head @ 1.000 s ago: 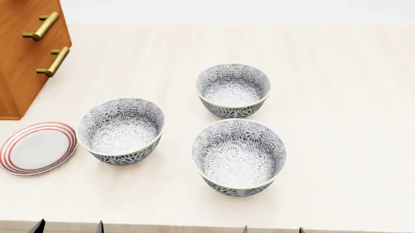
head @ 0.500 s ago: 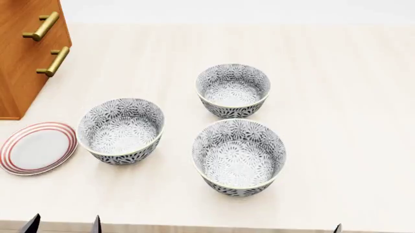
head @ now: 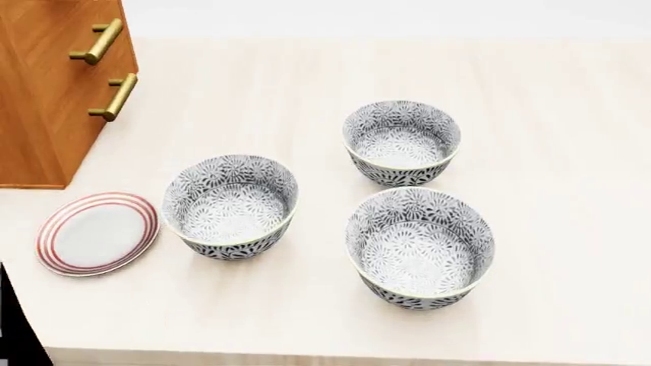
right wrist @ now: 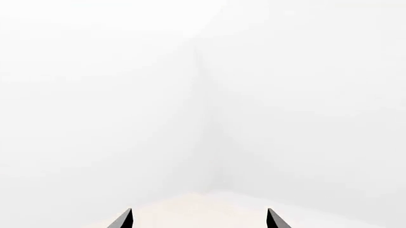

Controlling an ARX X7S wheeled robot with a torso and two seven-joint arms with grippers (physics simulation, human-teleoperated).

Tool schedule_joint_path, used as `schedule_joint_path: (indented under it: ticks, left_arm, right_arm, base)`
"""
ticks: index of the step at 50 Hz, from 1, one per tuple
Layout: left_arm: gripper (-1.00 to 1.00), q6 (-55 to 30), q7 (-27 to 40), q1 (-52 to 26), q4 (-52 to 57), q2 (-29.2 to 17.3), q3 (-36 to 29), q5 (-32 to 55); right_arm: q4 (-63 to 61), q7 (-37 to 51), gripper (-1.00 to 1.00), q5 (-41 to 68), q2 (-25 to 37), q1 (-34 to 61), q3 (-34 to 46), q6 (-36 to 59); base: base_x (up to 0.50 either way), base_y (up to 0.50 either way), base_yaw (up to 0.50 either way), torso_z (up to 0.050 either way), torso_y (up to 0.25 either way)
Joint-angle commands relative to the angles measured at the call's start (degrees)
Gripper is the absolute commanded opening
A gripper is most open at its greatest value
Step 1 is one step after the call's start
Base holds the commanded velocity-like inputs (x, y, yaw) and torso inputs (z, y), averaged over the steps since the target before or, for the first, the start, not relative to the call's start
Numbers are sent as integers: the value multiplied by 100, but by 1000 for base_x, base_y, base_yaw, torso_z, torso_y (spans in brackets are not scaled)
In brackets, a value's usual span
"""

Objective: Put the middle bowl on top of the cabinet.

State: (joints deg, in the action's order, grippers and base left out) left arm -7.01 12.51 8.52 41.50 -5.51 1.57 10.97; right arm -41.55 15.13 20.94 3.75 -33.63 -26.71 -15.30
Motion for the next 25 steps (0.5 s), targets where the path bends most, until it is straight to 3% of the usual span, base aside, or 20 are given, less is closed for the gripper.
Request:
schedule_joint_path:
  ticks: [1, 18, 25]
  left_arm:
    - [100, -108, 397, -20, 545, 10, 406, 481]
    - [100, -65, 508, -65, 397, -118, 158, 384]
    - [100, -57, 567, -171, 199, -147, 106, 417]
  right_arm:
    - [-281, 271, 100, -149, -17, -322, -197, -99]
    - [-250, 370, 100, -123, 99, -320, -58, -254]
    - [-184, 459, 100, -19, 158, -311, -68, -221]
  base:
    - [0, 500, 0, 0, 0]
    - [0, 500, 0, 0, 0]
    - [0, 0, 0, 0, 0]
